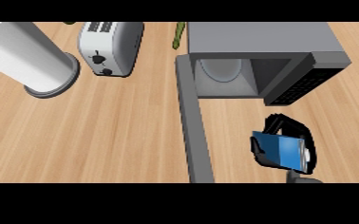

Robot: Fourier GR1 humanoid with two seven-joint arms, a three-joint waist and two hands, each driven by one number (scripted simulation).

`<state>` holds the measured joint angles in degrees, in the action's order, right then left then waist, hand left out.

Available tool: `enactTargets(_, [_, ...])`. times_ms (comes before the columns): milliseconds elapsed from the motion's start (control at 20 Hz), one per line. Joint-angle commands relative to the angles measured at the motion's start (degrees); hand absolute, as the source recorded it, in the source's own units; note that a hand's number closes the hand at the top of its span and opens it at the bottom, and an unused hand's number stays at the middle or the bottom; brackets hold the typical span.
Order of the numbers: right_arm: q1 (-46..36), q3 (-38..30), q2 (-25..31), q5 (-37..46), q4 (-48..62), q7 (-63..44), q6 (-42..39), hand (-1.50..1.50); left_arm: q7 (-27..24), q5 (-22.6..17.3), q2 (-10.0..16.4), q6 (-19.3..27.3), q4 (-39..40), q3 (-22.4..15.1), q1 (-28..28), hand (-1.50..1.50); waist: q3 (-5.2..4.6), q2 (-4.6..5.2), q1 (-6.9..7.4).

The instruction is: Pick up the milk, place it into the microwave and close the microwave

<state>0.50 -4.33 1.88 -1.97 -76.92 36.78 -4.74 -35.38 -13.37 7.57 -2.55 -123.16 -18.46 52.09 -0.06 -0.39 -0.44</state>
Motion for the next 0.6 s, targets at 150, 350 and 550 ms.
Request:
enactTargets(150, [0.56, 2.06, -1.14, -5.42, -9.44, -9.82, -1.00, 1.50, -2.77, -5.14, 2.23, -2.81, 3.34, 5.26, -1.06, -1.50, 0.04, 0.28, 0.73])
enactTargets(350, [-0.34, 9.28, -1.86, 0.72, -10.32, -8.06, 9.46, 1.50, -2.35, -0.94, 0.48, -0.31, 2.37, 0.23, 0.25, -1.50, 0.06, 0.32, 0.89])
enactTargets(550, [-5.95, 6.58, -1.04, 1.17, -3.87, -9.09, 9.43, 1.50, -2.23, -4.55, 2.82, -1.73, 1.12, 4.24, 1.84, -1.50, 0.07, 0.36, 1.01])
